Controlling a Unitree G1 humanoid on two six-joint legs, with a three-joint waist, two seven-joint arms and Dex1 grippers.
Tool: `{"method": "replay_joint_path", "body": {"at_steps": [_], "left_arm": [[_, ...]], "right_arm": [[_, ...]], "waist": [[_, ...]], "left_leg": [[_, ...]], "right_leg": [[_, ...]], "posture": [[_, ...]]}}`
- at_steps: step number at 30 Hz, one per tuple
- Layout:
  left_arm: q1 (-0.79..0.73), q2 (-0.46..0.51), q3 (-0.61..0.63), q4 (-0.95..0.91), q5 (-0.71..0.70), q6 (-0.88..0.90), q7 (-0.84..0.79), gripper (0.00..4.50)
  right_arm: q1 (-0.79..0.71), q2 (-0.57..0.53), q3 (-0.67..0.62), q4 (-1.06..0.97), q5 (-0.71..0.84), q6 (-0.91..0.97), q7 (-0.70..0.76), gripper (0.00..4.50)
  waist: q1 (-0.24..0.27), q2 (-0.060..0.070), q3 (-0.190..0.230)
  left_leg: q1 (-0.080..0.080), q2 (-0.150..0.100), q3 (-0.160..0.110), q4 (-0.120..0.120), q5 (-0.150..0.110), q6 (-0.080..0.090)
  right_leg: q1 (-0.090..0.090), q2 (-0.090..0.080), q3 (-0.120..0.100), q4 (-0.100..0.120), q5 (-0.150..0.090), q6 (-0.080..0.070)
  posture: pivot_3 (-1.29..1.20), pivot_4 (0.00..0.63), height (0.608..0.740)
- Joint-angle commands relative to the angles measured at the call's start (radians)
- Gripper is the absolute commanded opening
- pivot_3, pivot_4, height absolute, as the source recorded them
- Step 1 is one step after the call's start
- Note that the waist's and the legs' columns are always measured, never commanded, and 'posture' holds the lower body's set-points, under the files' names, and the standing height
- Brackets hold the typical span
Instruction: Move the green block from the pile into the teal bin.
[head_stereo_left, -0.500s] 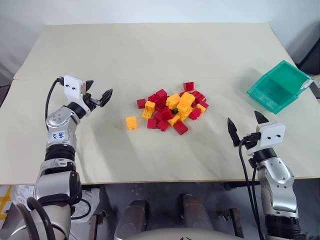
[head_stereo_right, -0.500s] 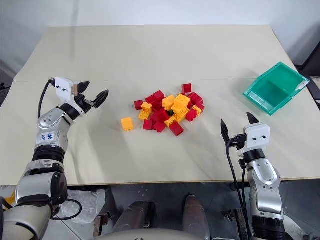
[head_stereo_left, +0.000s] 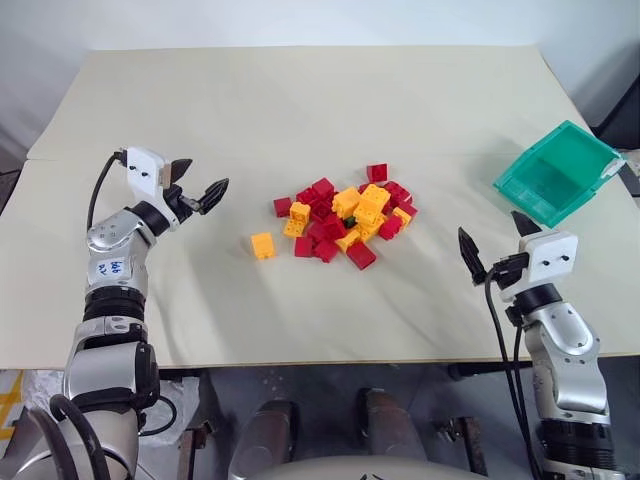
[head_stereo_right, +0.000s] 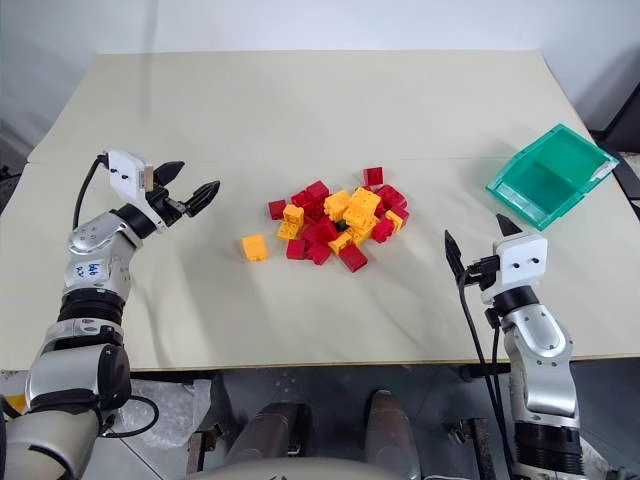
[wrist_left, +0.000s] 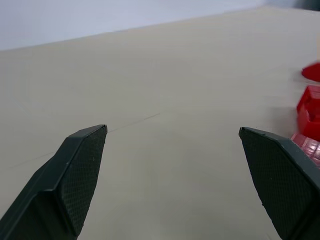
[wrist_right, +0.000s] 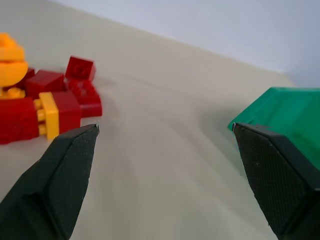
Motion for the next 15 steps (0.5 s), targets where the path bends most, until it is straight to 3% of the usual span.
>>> {"method": "replay_joint_path", "body": {"at_steps": [1,7,15], "left_arm": [[-0.01,0.033,-0.005,-0.09,-0.061,0.008,-0.172,4.5],[0.071,0.085,-0.071,-0.255,-0.114,0.096,-0.468,4.5],[0.172,0.177,-0.053,-0.337,-0.177,0.112,-0.687,4.5]], "right_arm": [[-0.017,-0.102,-0.025,-0.065,0.128,0.116,0.153,4.49],[-0.069,-0.286,0.03,-0.088,0.236,0.289,0.398,4.49],[-0.209,-0.436,0.091,-0.002,0.255,0.349,0.649,4.49]], "waist": [[0.0,0.0,0.0],[-0.003,0.0,0.0],[0.0,0.0,0.001]], "left_leg": [[0.0,0.0,0.0,0.0,0.0,0.0],[0.0,0.001,0.001,0.001,-0.001,0.001],[0.0,0.005,0.002,0.002,-0.001,0.002]], "right_leg": [[0.0,0.0,0.0,0.0,0.0,0.0],[0.0,0.0,0.001,-0.001,0.0,0.0],[0.0,0.0,0.001,-0.002,0.0,0.0]], "posture": [[0.0,0.15,0.74],[0.0,0.15,0.74],[0.0,0.15,0.74]]}}
